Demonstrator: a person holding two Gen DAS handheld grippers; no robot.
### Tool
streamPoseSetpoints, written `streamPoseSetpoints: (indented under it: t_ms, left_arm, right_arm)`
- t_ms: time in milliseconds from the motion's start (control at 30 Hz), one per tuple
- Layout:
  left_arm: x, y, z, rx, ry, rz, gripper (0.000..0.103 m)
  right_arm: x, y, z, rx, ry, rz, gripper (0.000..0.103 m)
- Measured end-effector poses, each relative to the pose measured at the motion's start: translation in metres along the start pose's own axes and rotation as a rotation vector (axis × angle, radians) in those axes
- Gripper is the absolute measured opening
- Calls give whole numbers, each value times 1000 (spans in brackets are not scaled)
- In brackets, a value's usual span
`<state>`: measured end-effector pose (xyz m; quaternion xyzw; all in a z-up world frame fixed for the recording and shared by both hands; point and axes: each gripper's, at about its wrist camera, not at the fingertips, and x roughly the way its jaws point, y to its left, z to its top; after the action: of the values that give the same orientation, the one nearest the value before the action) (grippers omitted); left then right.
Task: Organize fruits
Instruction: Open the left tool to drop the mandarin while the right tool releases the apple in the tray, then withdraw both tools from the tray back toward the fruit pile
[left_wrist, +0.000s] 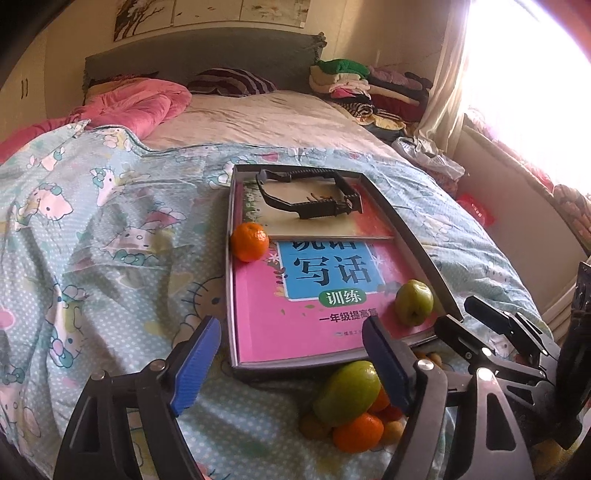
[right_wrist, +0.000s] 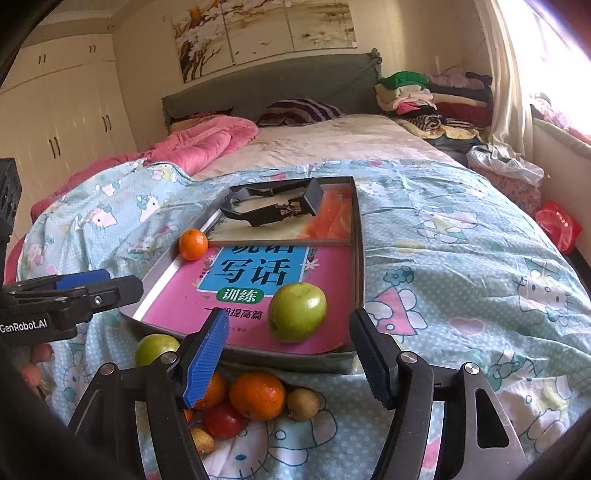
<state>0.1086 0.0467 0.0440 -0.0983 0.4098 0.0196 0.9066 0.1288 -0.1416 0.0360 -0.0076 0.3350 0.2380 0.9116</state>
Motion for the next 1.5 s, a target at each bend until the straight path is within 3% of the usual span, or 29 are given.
streamPoseSetpoints:
  t_ms: [200,333,1500]
  left_arm:
    - [-9,3,-4,-3,-2,-12,79]
    - [-13,-2,-8,15,-2,-28,88]
    - [-19,-12,-43,62,70,-59,89]
  right_arm:
    - [-8,3,-1,0,-9,9,73]
    - [-14,5,-2,-7,-14,15,74]
    - [-24,27,-46,-62,80,38,74]
